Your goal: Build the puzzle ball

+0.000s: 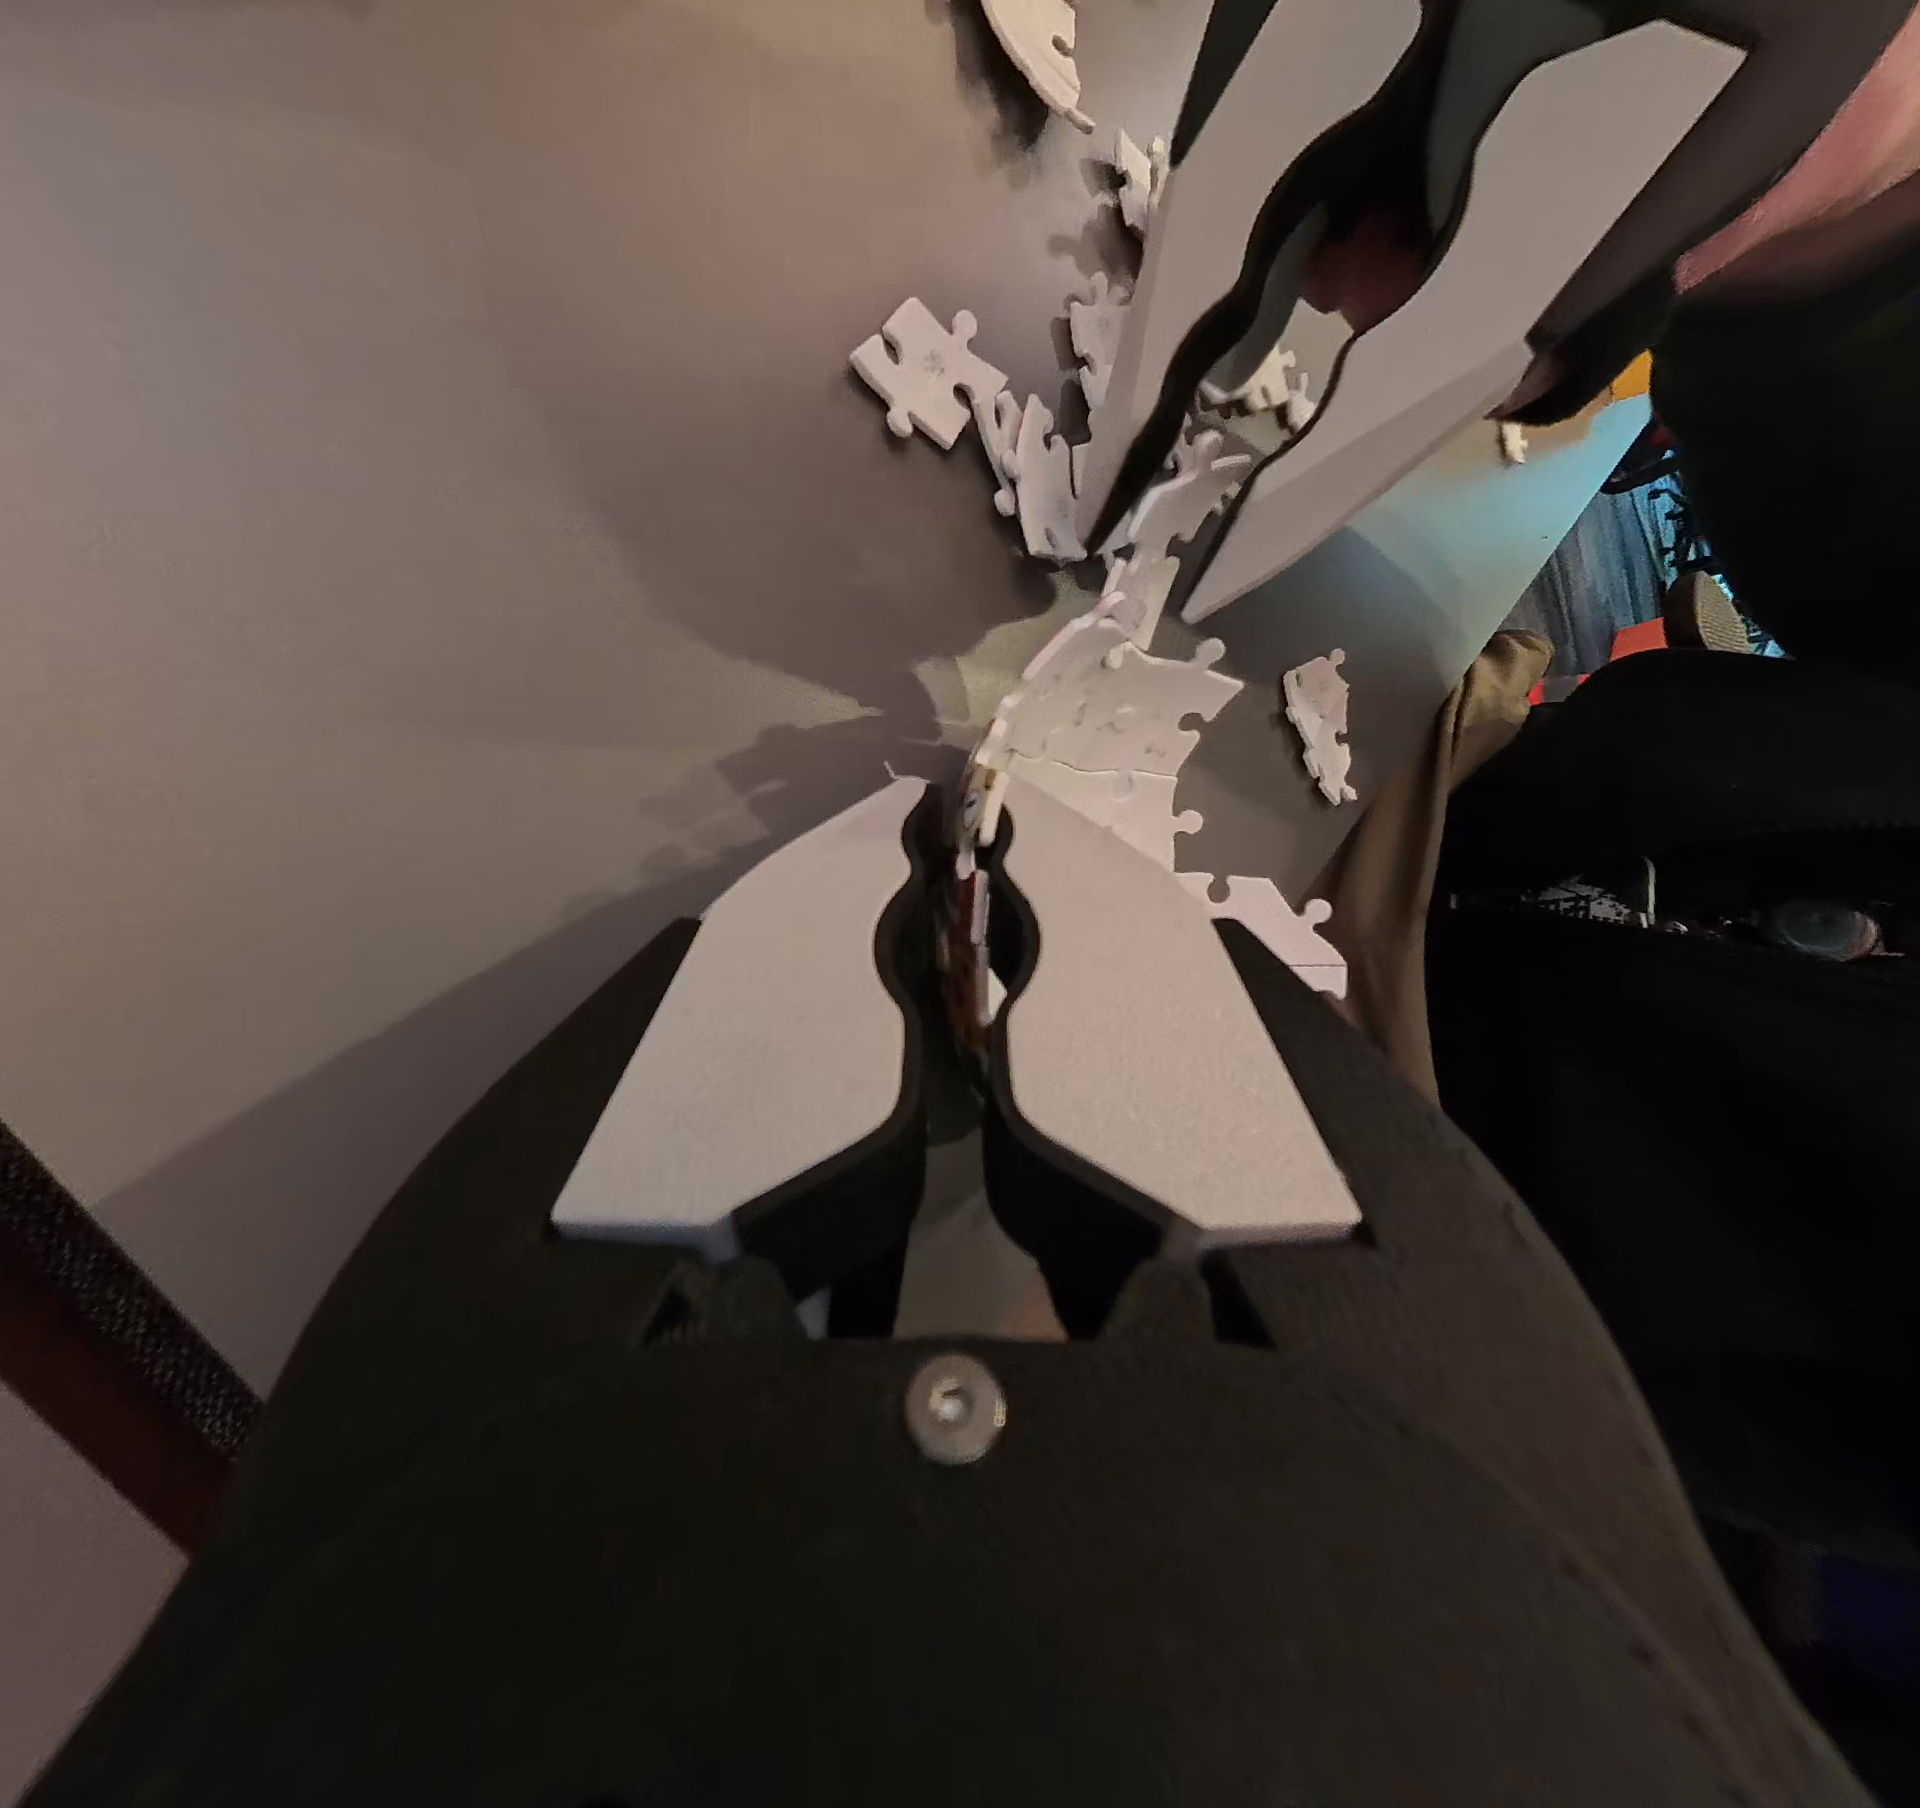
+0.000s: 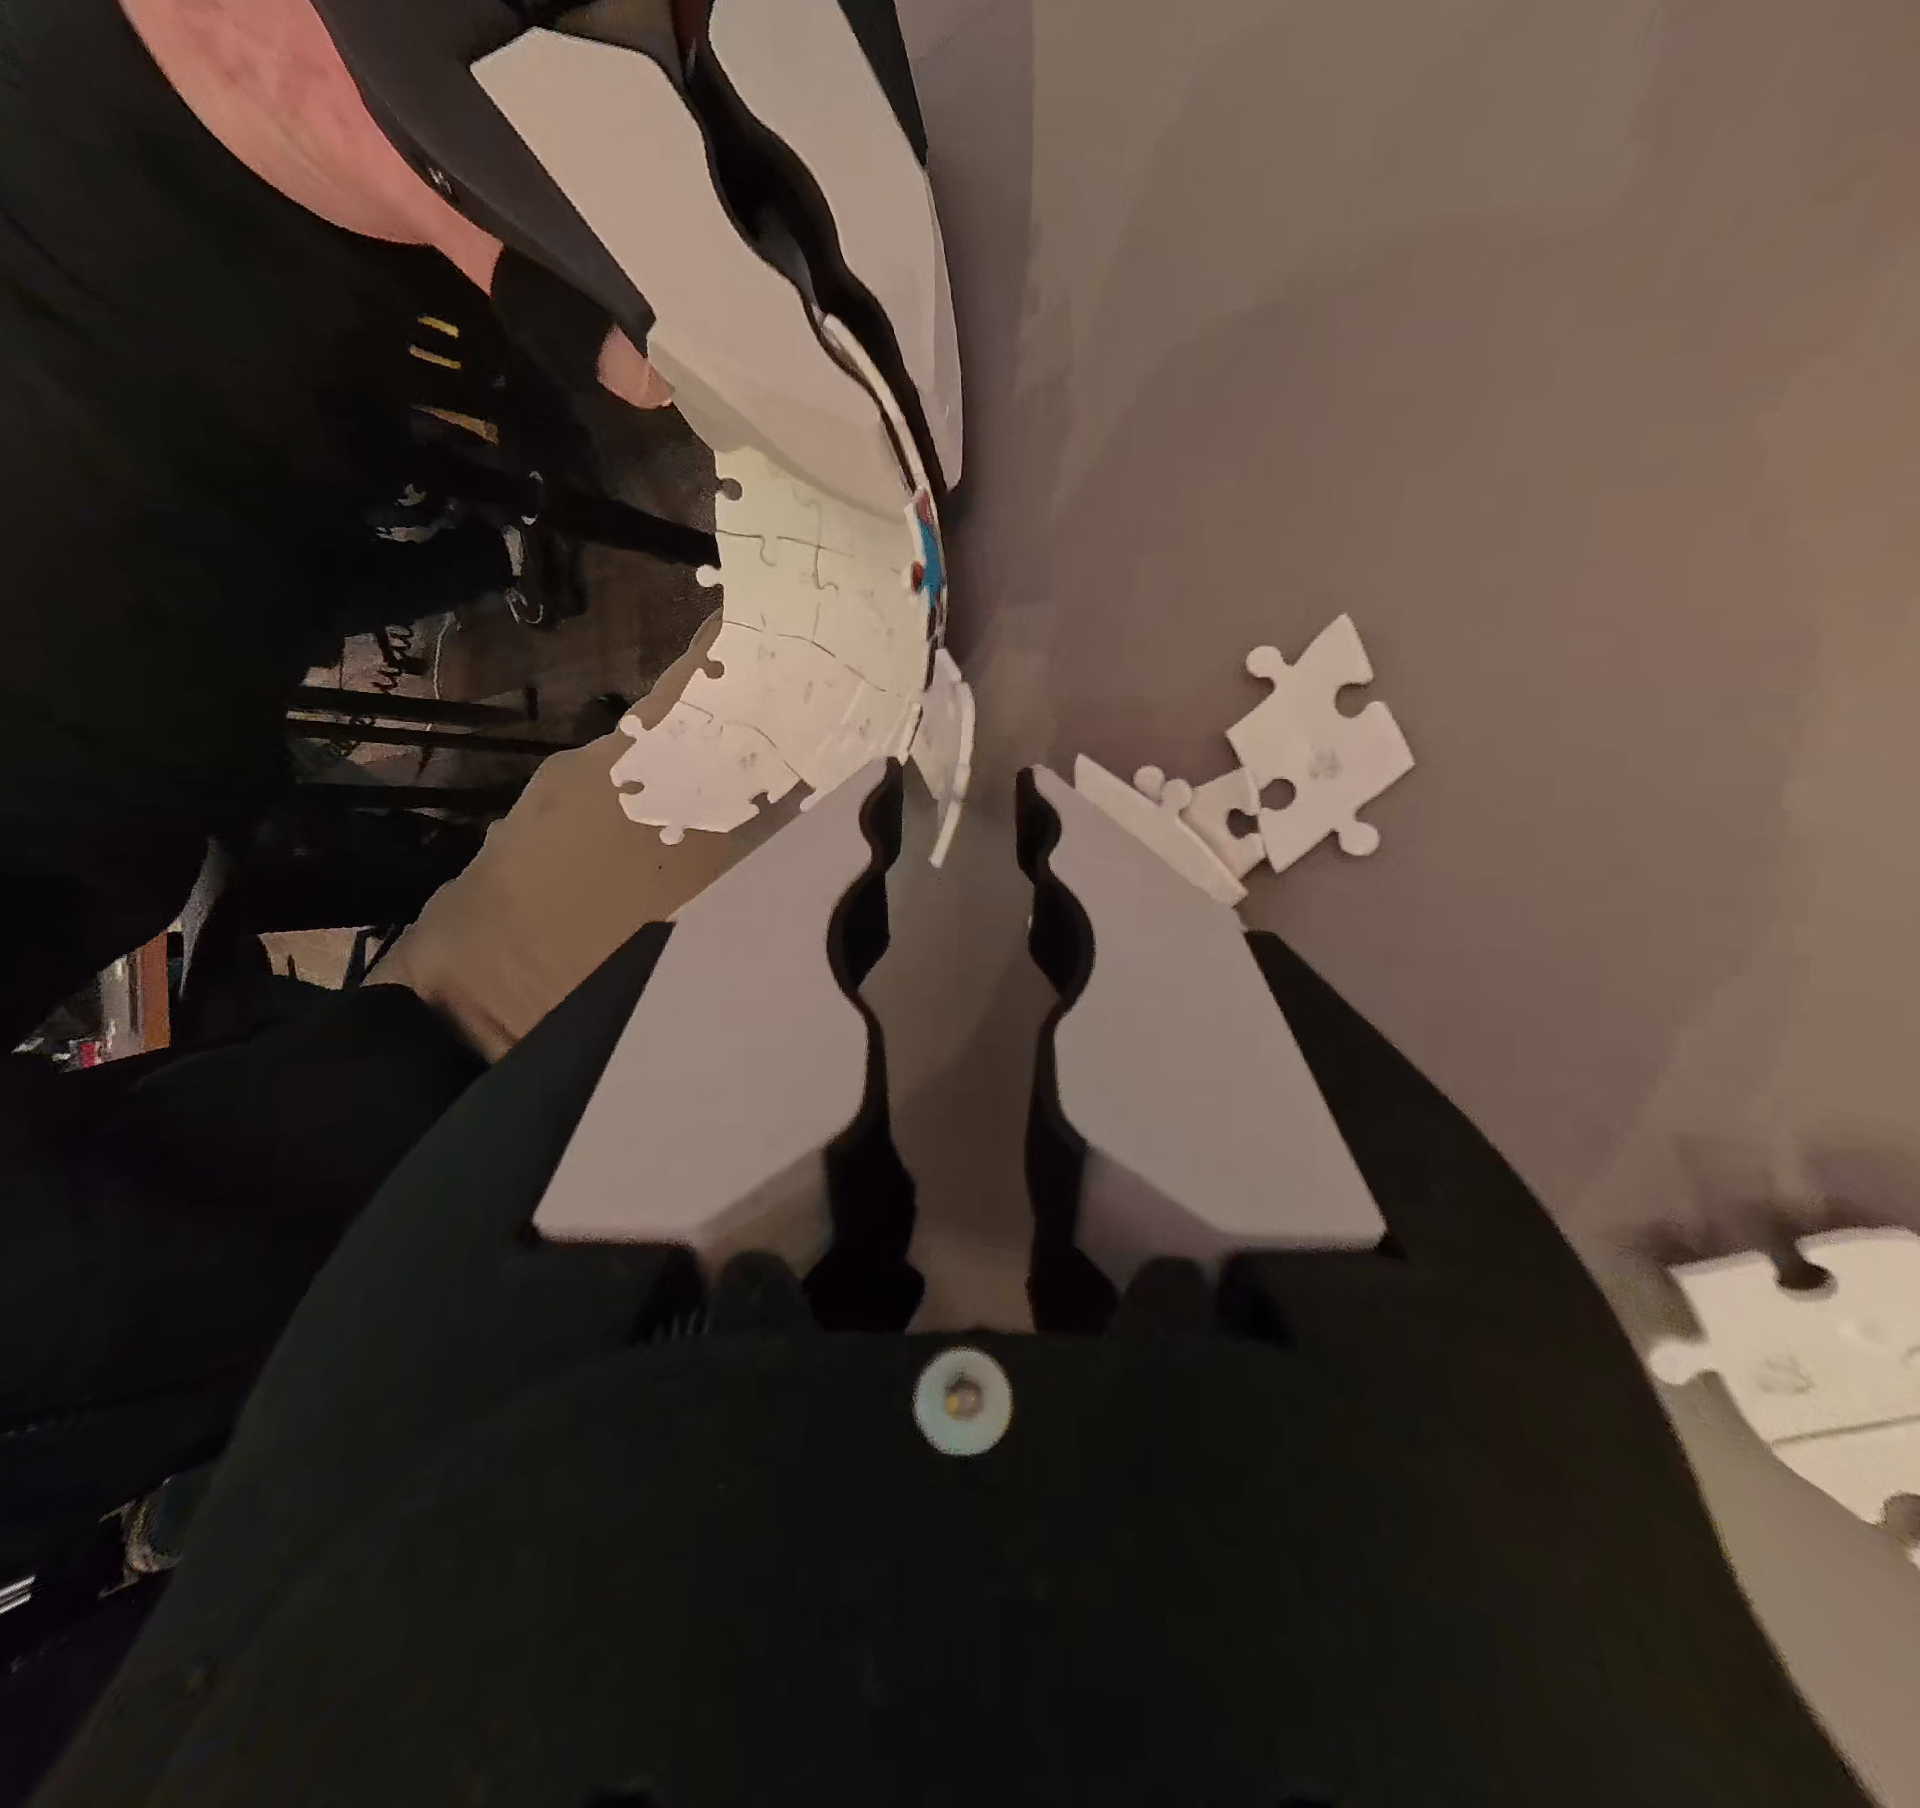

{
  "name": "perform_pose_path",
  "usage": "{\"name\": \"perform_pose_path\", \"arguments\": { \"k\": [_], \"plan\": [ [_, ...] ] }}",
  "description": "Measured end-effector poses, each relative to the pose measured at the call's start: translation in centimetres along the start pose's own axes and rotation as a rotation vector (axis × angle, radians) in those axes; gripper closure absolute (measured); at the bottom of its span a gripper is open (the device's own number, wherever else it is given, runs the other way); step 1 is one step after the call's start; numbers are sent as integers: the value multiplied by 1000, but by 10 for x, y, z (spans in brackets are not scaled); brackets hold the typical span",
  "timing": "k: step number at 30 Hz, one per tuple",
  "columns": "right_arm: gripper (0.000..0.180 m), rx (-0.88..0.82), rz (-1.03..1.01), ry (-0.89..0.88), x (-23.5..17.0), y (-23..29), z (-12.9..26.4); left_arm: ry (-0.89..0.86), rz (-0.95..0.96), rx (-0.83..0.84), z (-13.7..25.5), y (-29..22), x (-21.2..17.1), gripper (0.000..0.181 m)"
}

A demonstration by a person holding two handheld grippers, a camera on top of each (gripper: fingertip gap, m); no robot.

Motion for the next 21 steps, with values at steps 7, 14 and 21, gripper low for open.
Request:
{"name": "perform_pose_path", "arguments": {
  "k": [7, 14, 21],
  "plan": [
    [176, -5, 14, -17, 4, 9, -8, 4, 3, 18, 0, -2, 0, 175],
    [166, -94, 18, -26, 6, 13, -9, 2, 13, 40, 3, -2, -1, 175],
    [177, -192, 52, -38, 8, 14, -10, -11, 25, 55, 3, -2, 0, 175]
  ]
}}
Point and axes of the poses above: each gripper's, where its closed fingertips meet, z back along the fingers, x out of its top, y = z × x across the jaws, the point moved 4 cm from there along z, back along the fingers, and after that the axes turned 4 degrees about y, right-handed, at the moved point
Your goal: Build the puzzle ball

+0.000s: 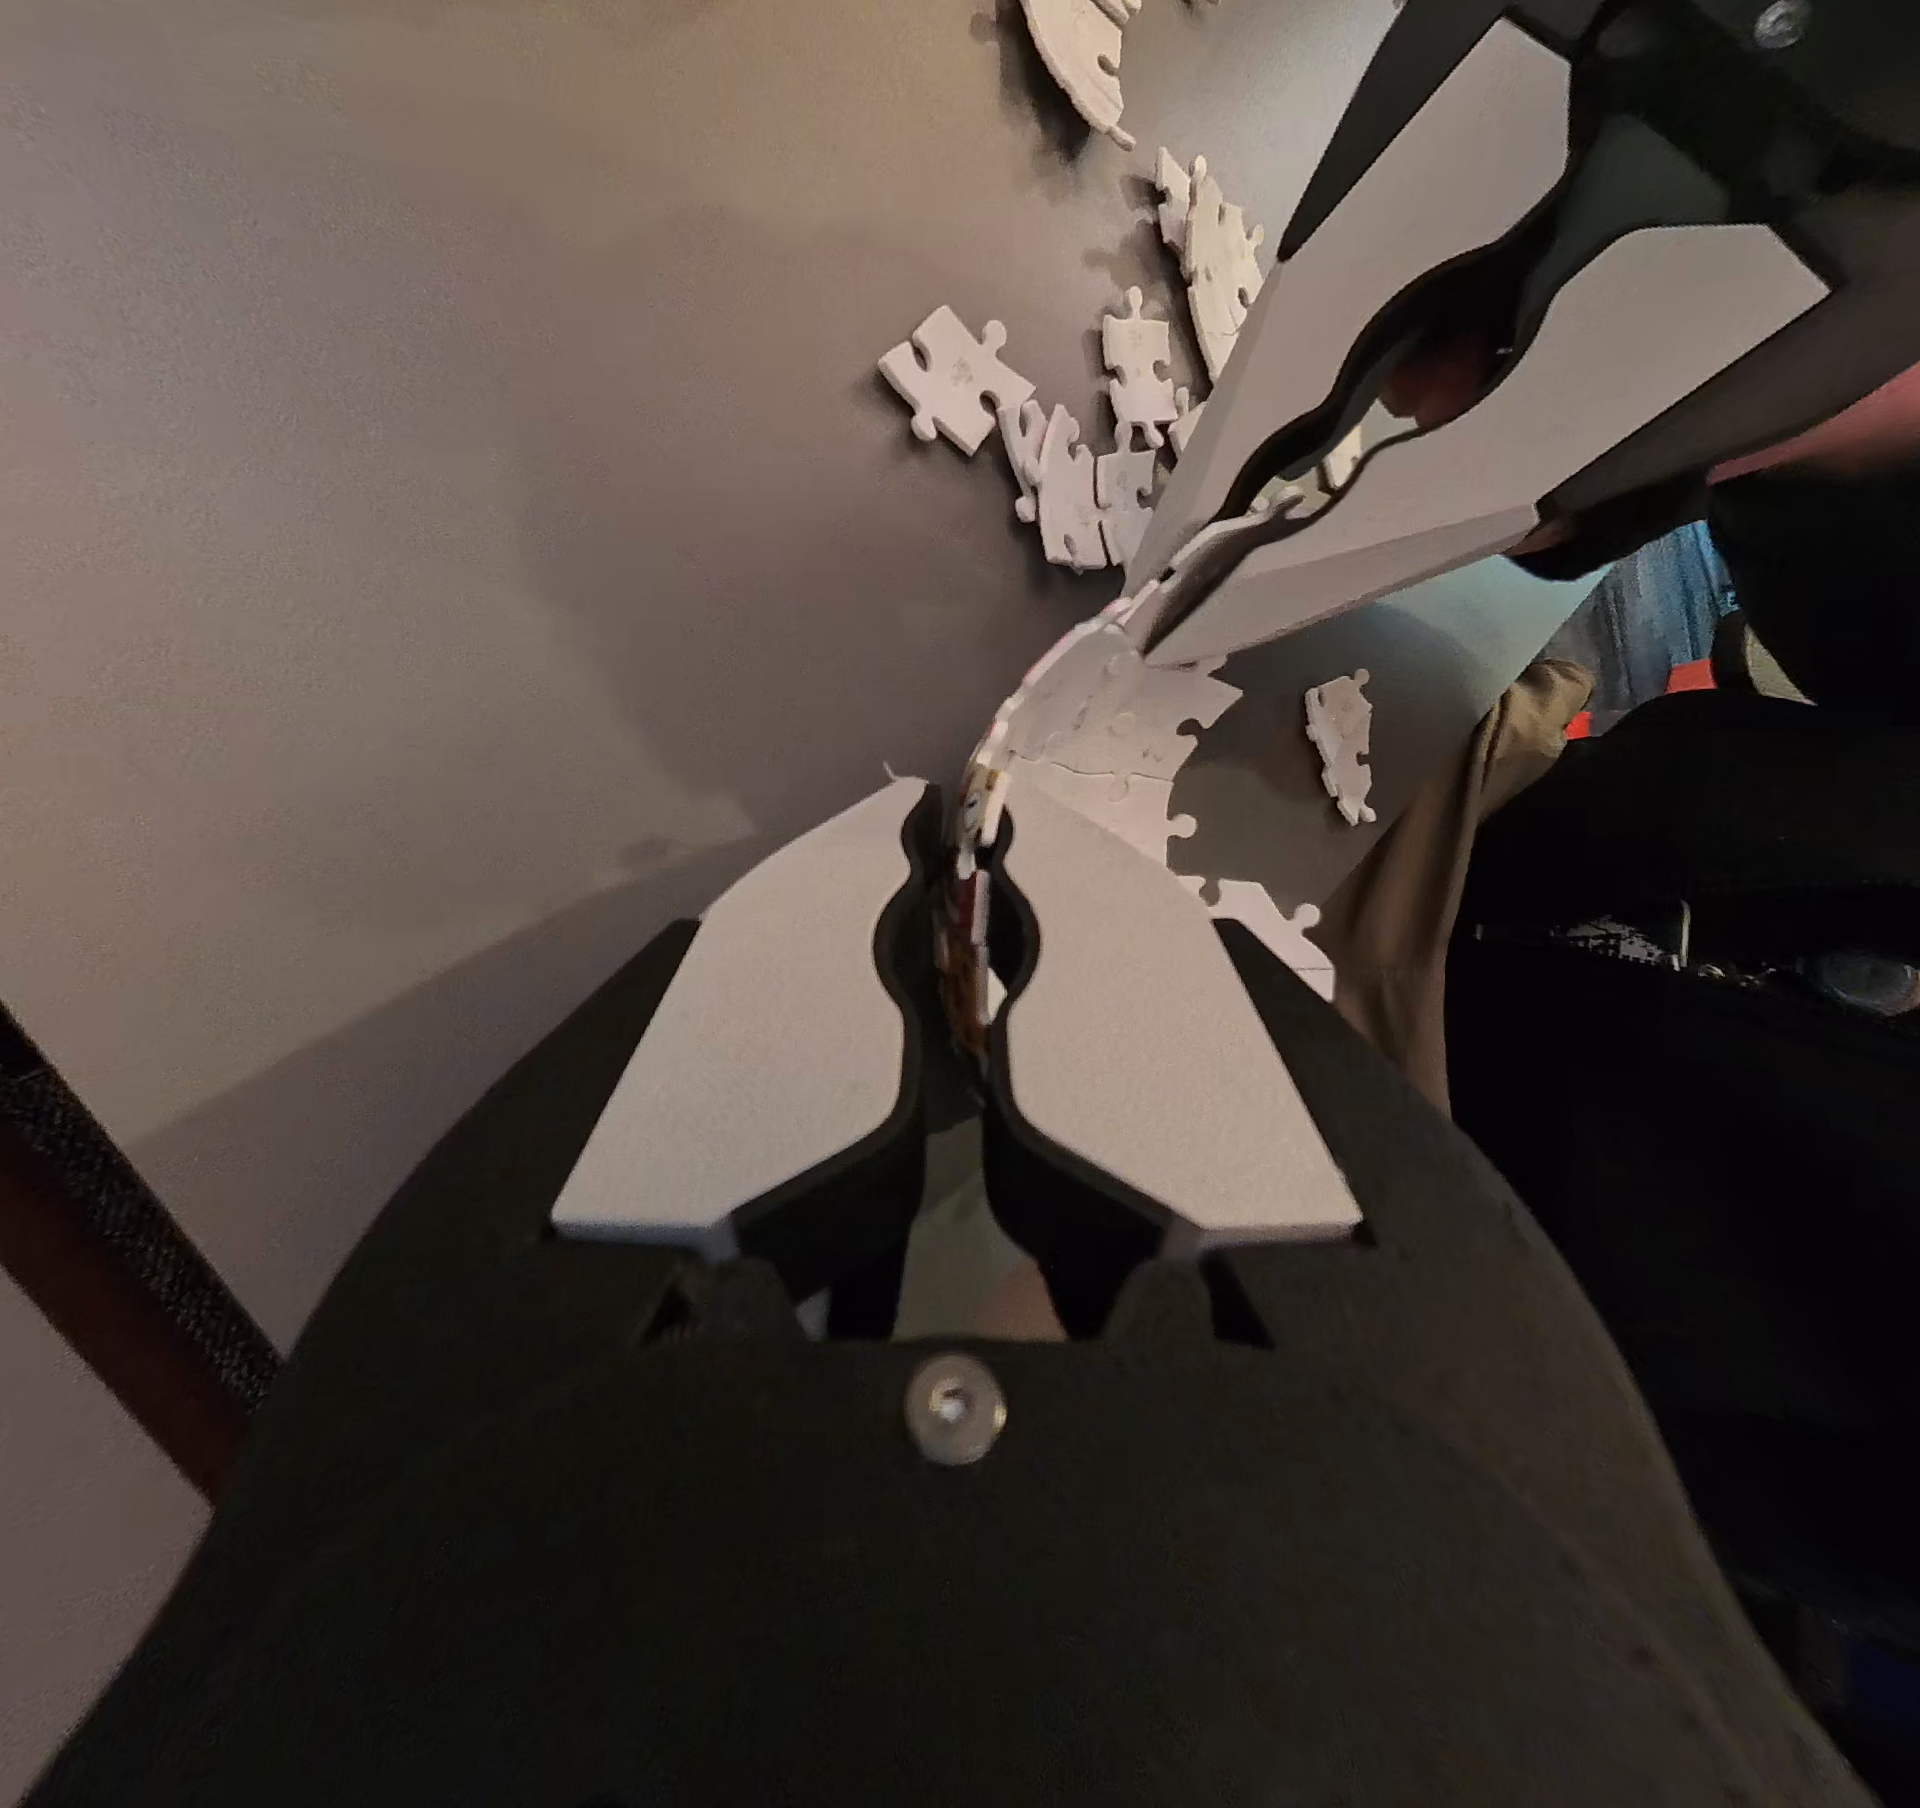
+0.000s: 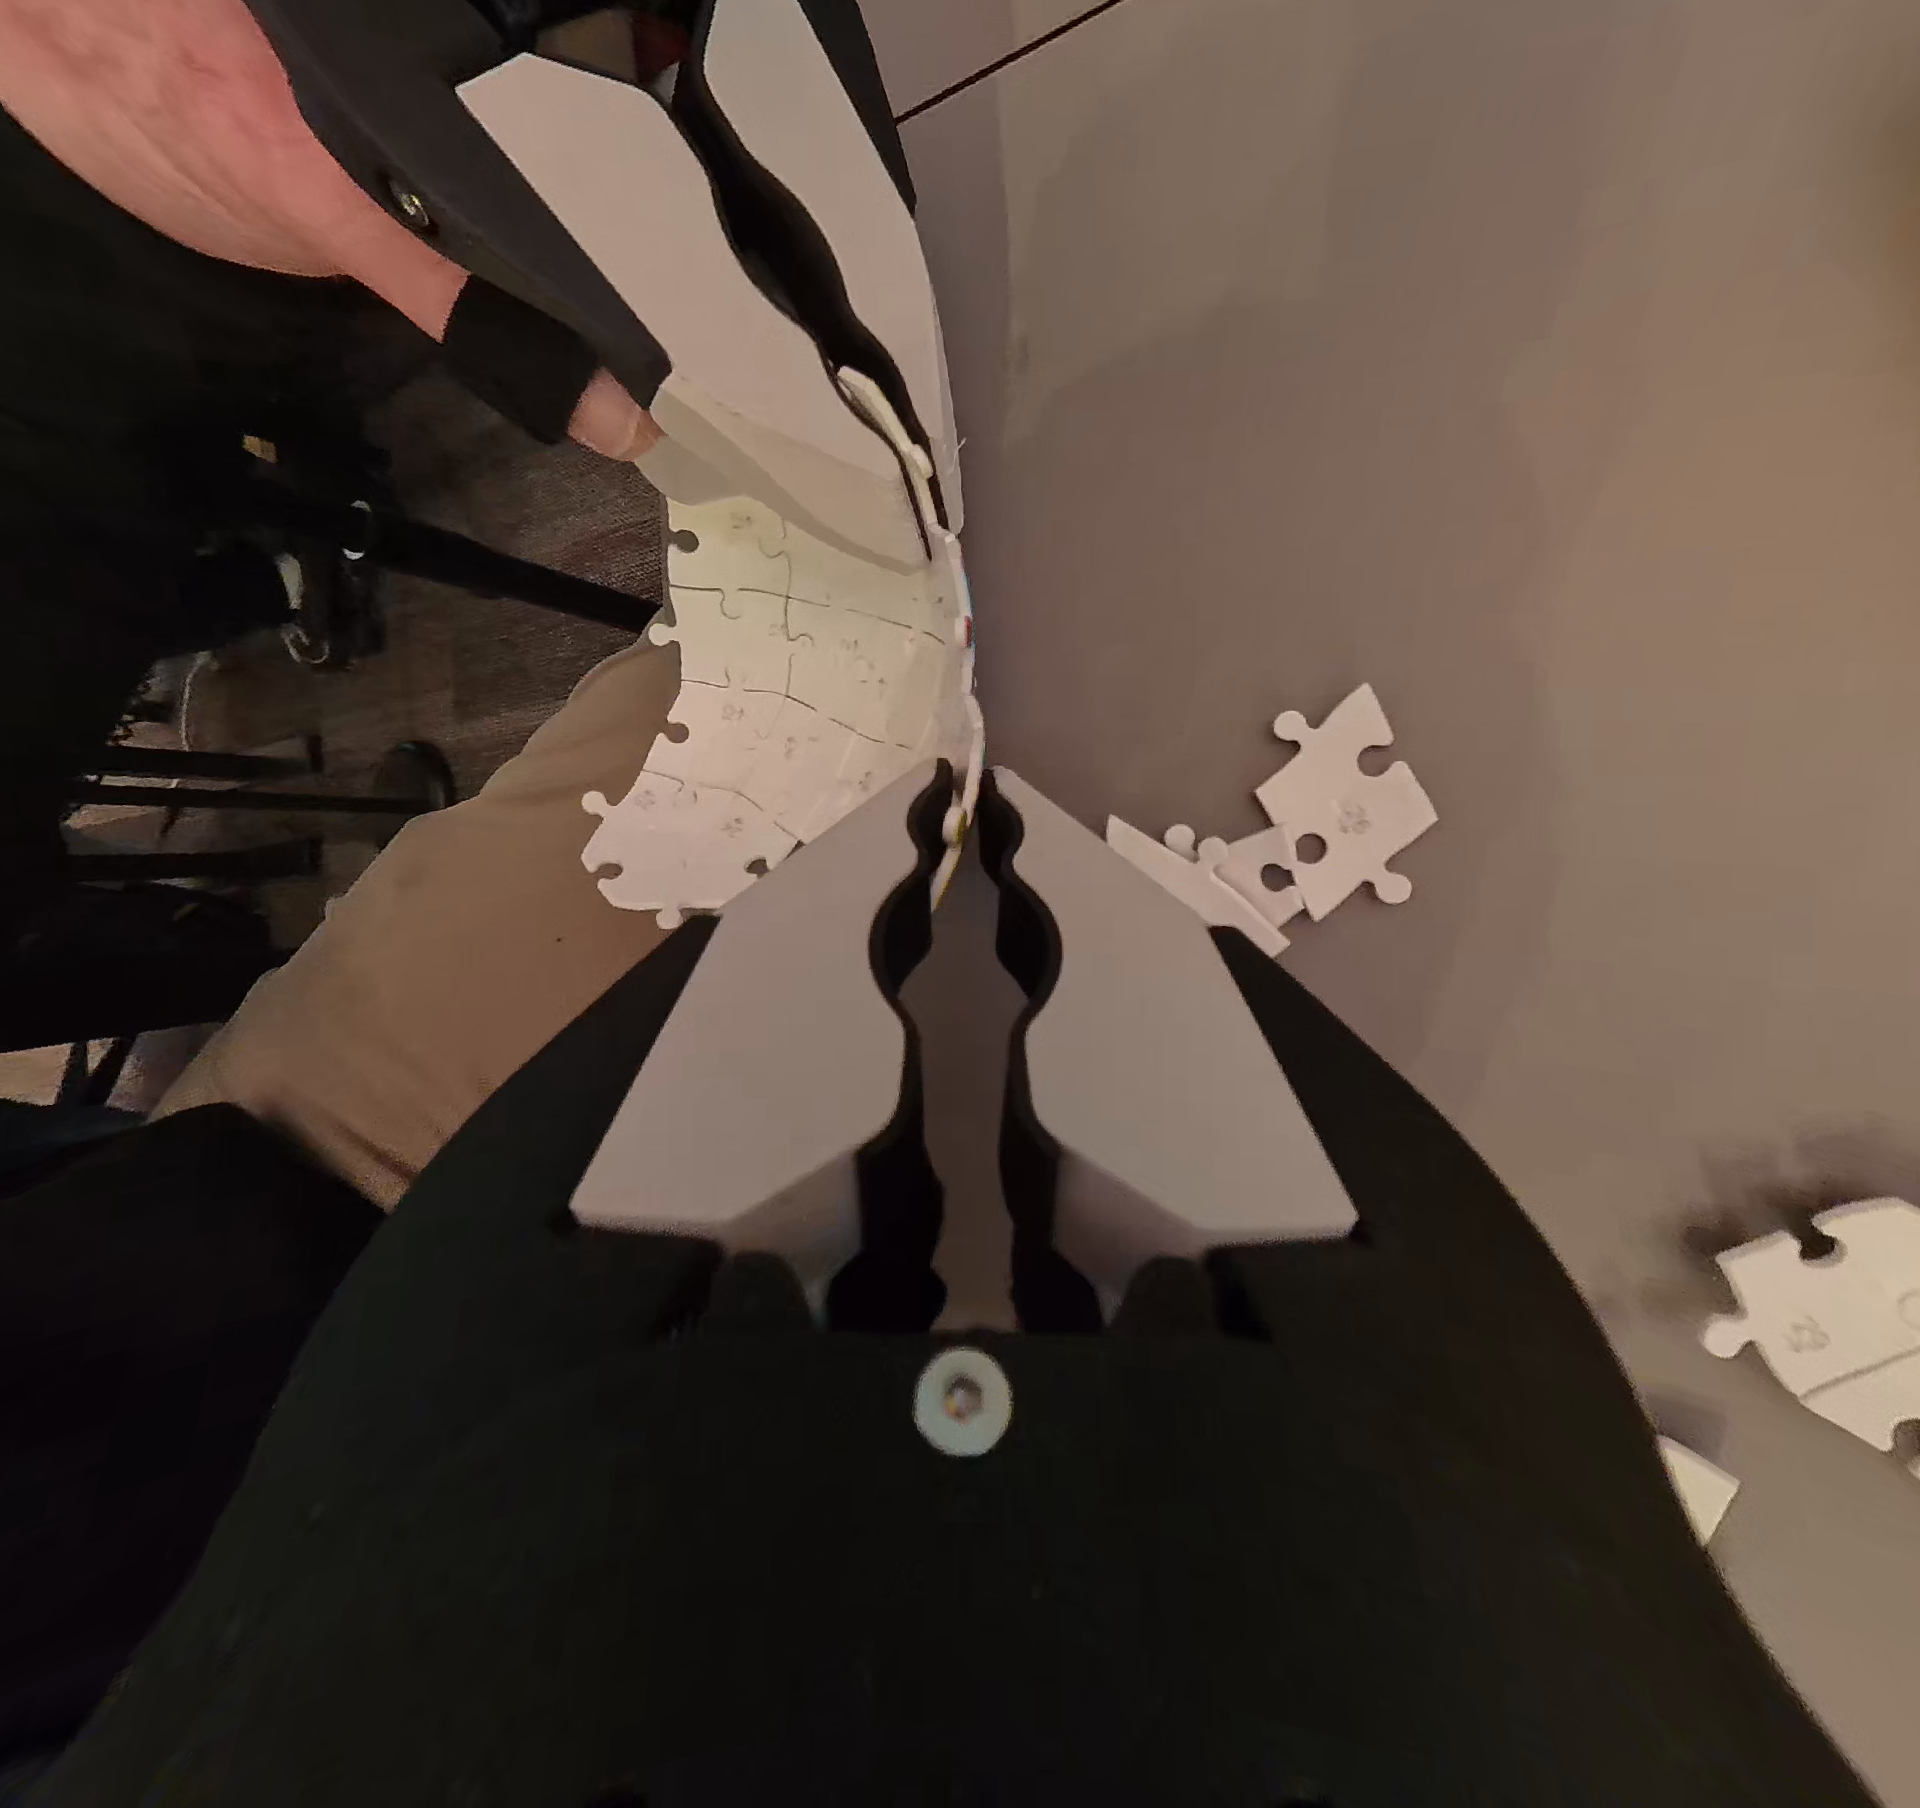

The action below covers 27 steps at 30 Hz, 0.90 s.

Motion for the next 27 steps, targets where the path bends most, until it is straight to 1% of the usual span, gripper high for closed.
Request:
{"name": "perform_pose_path", "arguments": {
  "k": [6, 21, 23, 25, 27],
  "plan": [
    [179, -70, 18, -19, 2, 0, 0, -13, 10, 32, 2, 0, 1, 175],
    [179, -41, -99, -76, 5, -11, -4, -49, 26, 77, 4, 0, 2, 175],
    [172, -46, -117, -79, 5, -12, -5, -48, 31, 83, 4, 1, 1, 175],
    [171, -48, -119, -86, 5, -13, -5, -53, 37, 82, 4, 2, 0, 175],
    [165, -35, -130, -98, 6, -13, -5, -63, 38, 76, 4, 2, -1, 175]
  ]
}}
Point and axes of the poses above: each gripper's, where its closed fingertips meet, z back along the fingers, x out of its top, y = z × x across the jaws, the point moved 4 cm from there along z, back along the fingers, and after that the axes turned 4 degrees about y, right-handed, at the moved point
